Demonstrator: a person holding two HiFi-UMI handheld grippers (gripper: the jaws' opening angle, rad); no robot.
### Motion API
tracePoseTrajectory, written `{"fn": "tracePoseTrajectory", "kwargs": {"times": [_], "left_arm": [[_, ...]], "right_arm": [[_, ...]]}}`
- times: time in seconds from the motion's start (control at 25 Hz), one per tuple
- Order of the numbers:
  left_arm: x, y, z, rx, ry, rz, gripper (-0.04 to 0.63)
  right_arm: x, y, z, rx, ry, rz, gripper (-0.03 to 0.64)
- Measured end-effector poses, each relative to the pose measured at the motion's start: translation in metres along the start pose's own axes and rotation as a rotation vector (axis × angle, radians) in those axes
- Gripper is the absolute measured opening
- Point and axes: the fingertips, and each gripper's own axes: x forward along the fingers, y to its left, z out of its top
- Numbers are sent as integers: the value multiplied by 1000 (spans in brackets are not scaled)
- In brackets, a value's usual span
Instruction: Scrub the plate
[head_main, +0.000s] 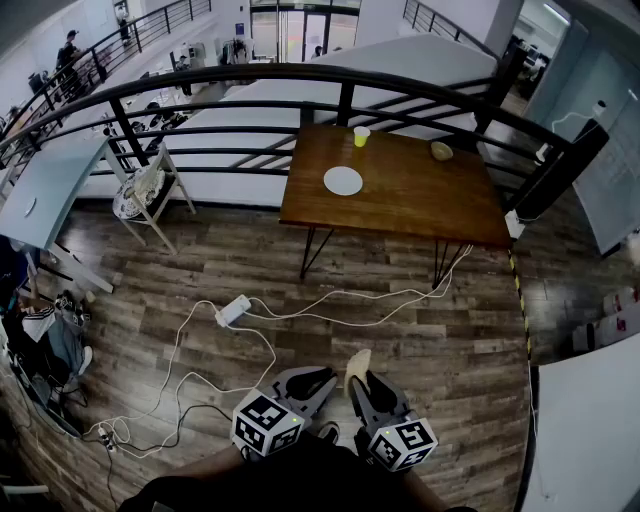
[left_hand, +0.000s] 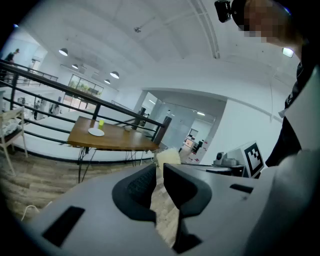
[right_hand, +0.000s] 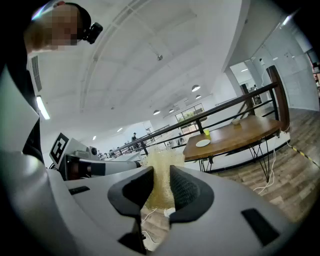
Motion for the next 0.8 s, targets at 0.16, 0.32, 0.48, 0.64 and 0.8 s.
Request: {"fn": "tracePoseTrajectory", "kwargs": {"times": [0.16,0.32,0.48,0.64,0.8], "left_arm": [[4,-43,-18,55,20,12,55],[1,-56,-28,1,6,31,57],[-4,-56,-21,1,-29,29,57],[-9,-38,-8,4,-42,25,57],[-9,1,15,16,-49,21,57]], "right_arm": [[-41,-11,-11,12,6,3,109],[-63,-12,-14,6,5,7,109],[-64,-7,-12,-26,1,9,109],[-48,-4,2,-27,-25,9,109],[-10,-5,20,-27,-56,-4,110]]}}
